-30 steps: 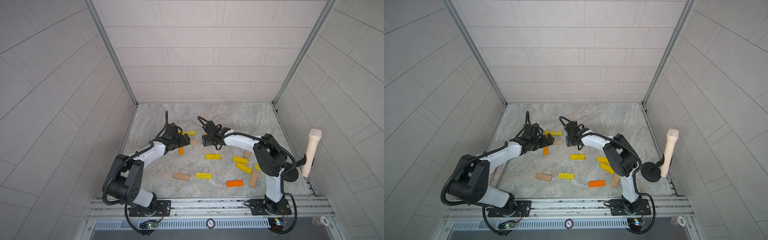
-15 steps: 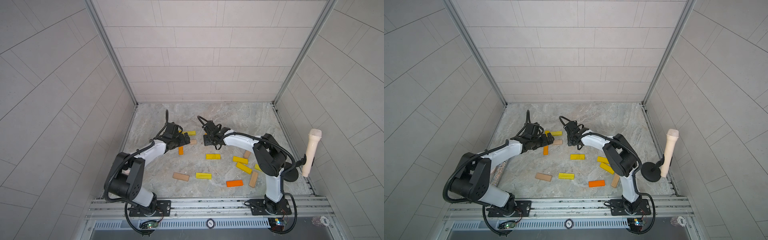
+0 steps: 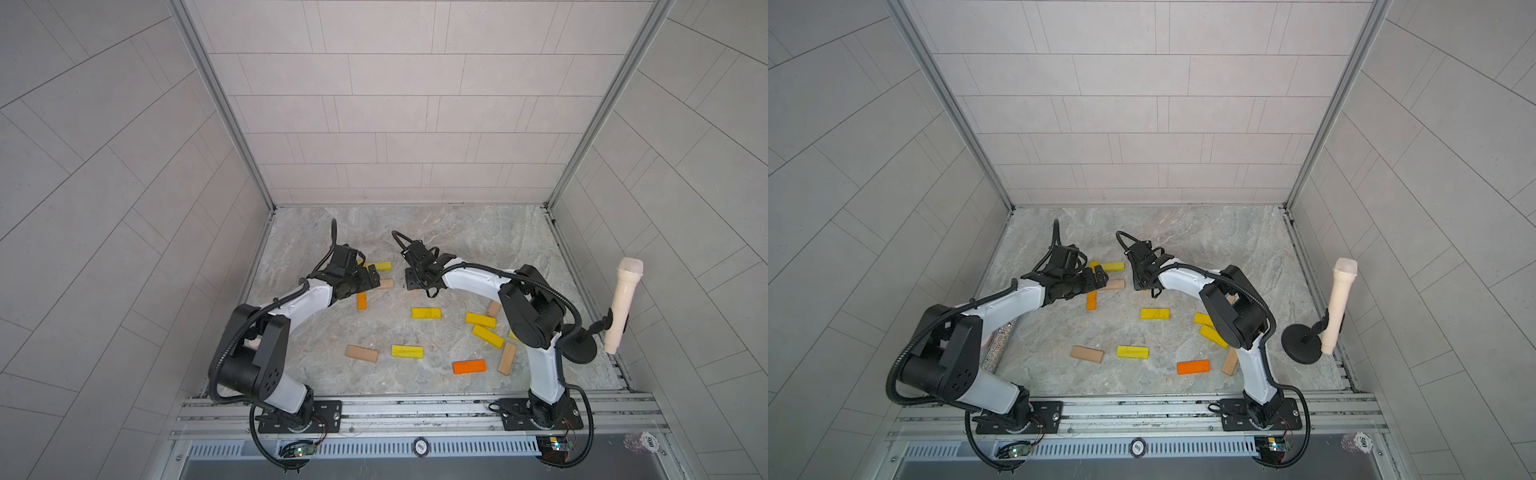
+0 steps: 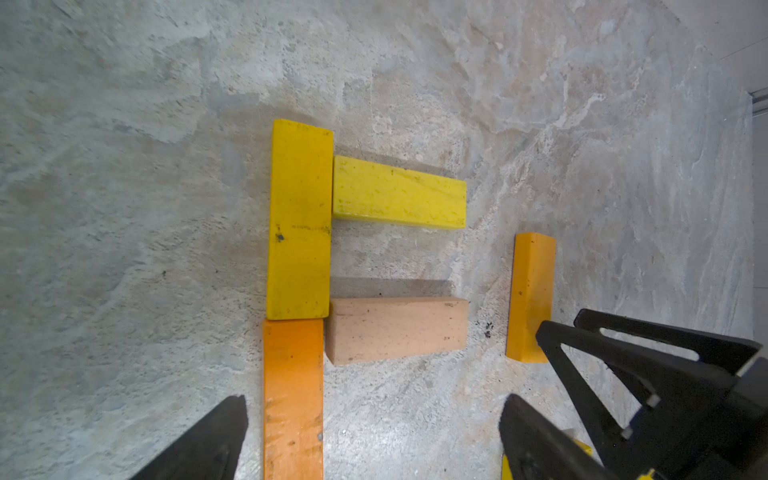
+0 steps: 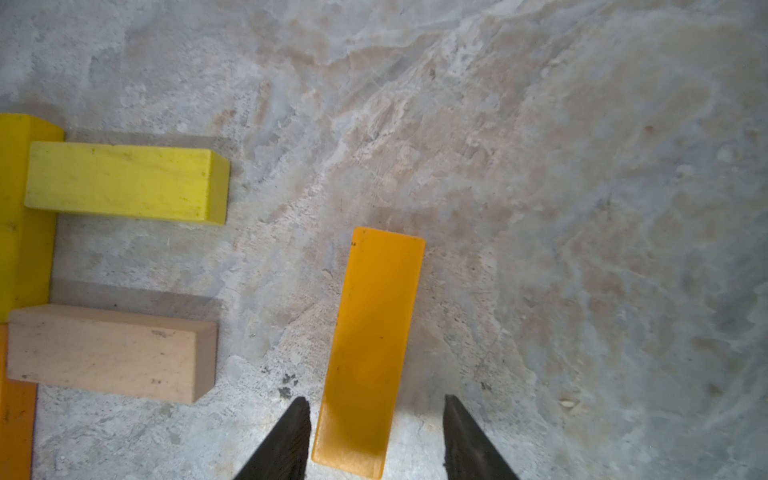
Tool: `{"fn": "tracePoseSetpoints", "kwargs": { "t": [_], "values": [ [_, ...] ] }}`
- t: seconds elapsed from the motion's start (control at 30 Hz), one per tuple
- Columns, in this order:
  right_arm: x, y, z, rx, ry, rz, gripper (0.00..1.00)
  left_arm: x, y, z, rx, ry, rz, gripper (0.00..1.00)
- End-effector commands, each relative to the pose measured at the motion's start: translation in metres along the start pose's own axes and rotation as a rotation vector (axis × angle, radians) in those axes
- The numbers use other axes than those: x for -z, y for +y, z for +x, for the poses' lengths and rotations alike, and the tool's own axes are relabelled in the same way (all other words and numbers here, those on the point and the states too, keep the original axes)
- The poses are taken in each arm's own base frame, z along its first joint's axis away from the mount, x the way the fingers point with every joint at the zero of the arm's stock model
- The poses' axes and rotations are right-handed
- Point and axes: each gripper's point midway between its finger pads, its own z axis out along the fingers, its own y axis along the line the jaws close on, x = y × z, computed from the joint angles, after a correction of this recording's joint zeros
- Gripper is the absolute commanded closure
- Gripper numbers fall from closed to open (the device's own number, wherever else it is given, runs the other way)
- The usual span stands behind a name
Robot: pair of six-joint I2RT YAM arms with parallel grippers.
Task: Assemble the number 8 with building blocks
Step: Assemble the building block at the center of the board.
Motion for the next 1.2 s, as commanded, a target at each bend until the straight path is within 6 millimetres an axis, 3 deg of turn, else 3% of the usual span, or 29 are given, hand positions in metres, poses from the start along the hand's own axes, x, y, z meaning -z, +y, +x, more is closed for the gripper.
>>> {"fn": "tracePoseSetpoints", "kwargs": {
  "t": [0.0,0.37,1.17],
  "values": [
    [-0.007,0.0,-0.002,-0.028,0.004,0.016,0.5,0.009,0.001,-0.009,-0.003,-0.03,-0.014,0.0],
    [-0.013,0.003,0.0,-0.038,0.009,0.011,0.61,0.013,0.007,-0.01,0.006,-0.044,-0.025,0.0],
    [-0.016,0.019,-0.009,-0.034,0.009,-0.018,0.66,0.01,0.011,-0.008,0.008,-0.044,-0.028,0.0]
  ]
}}
